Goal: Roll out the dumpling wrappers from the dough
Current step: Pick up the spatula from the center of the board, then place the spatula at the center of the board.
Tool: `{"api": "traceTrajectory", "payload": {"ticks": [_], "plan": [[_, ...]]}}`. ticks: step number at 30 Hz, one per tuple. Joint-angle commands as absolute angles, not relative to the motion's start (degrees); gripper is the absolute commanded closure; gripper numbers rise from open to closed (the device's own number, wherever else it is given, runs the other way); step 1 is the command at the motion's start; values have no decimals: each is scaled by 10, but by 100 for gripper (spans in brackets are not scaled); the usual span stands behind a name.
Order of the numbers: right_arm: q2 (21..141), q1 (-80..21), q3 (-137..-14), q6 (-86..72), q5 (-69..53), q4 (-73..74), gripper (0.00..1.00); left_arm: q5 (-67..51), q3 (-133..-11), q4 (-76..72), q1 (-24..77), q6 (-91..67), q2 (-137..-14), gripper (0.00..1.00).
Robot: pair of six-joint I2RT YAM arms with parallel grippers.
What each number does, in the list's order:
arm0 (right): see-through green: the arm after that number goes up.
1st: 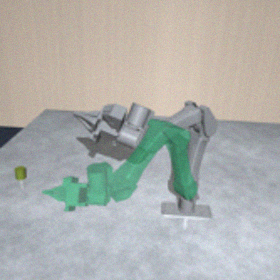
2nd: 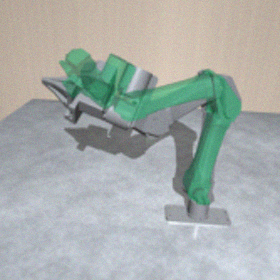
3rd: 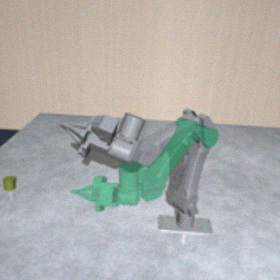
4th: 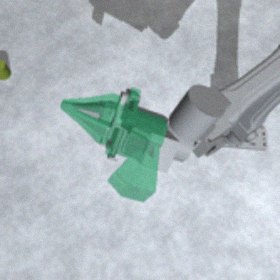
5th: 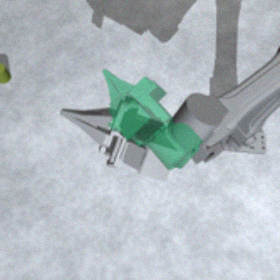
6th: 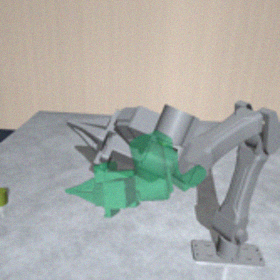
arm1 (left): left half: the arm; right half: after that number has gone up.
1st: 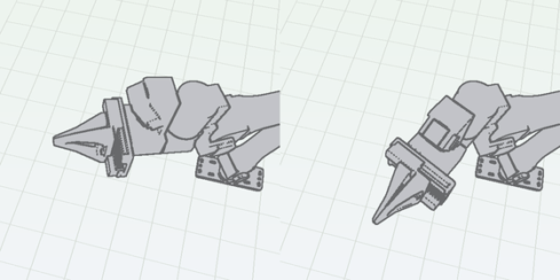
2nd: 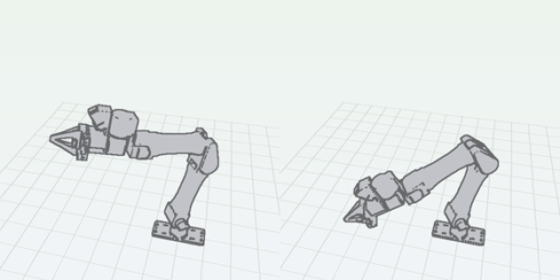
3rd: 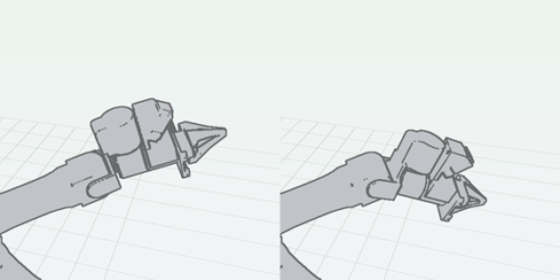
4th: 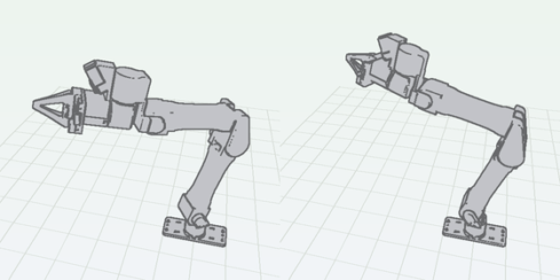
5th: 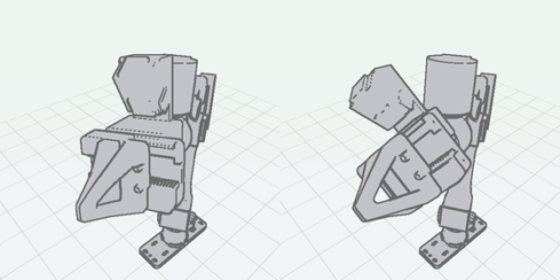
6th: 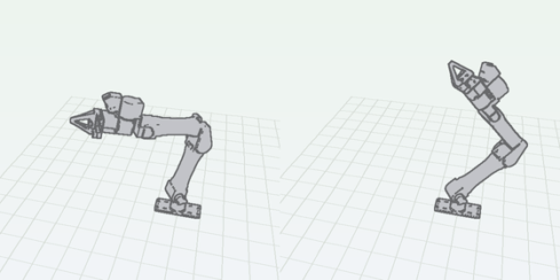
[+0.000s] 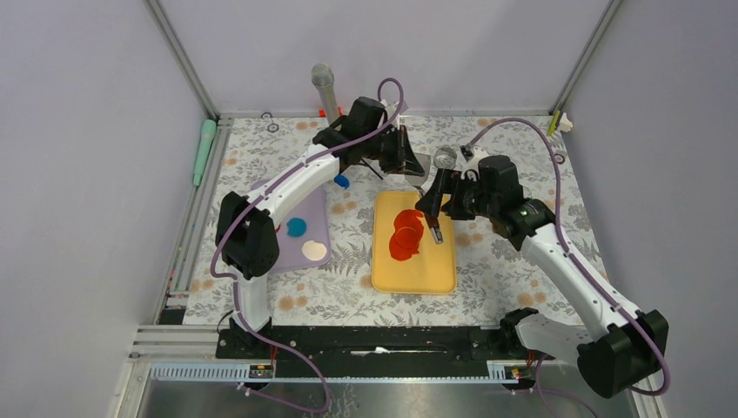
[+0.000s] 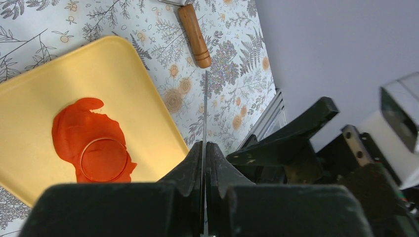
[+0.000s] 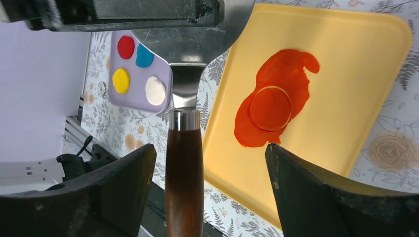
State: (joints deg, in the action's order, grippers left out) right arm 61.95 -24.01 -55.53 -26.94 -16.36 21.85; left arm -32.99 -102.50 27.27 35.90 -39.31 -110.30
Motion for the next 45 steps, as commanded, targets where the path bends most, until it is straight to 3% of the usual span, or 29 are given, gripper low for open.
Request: {"api": "traceTrajectory", "payload": {"ticks": [1, 3, 6, 7, 8, 9, 10, 12, 15, 22, 27, 34, 35, 38, 39, 42, 45], "plan": [[645, -243, -551, -282, -225, 161, 18, -356, -1036, 236, 359, -399, -1097, 100], [654, -244, -553, -278, -236, 159, 41, -354, -1036, 236, 359, -401, -1097, 100], [654, -244, -555, -270, -225, 163, 94, -350, -1040, 240, 359, -400, -1098, 100], [649, -244, -554, -269, -211, 164, 100, -347, -1041, 242, 358, -399, -1097, 100], [645, -244, -553, -268, -194, 165, 100, -345, -1042, 244, 358, -398, -1097, 100], [644, -244, -553, -266, -163, 170, 100, -343, -1045, 249, 357, -395, -1098, 91], [646, -244, -554, -259, -130, 179, 100, -339, -1050, 258, 356, -391, -1098, 66], [662, -242, -561, -243, -55, 190, 100, -322, -1058, 284, 355, -379, -1096, 36], [707, -203, -583, -241, -5, 205, 100, -286, -1050, 319, 350, -359, -1077, 20], [841, -97, -636, -265, 52, 206, 100, -243, -956, 325, 336, -338, -992, 17], [940, -96, -664, -225, 68, 207, 100, -244, -894, 325, 328, -327, -950, 17], [982, -96, -618, -157, 131, 156, 100, -248, -853, 326, 320, -320, -929, 17], [987, -95, -614, -147, 126, 150, 98, -253, -851, 325, 320, -318, -930, 17], [1002, -96, -637, -127, 96, 186, 32, -275, -841, 321, 315, -318, -935, 17], [992, -96, -636, -125, 90, 192, 22, -274, -838, 321, 314, -317, -934, 17], [940, -96, -624, -131, 91, 193, 7, -259, -823, 323, 312, -308, -929, 17], [875, -97, -611, -156, 91, 209, 6, -266, -806, 327, 312, -282, -919, 19]]}}
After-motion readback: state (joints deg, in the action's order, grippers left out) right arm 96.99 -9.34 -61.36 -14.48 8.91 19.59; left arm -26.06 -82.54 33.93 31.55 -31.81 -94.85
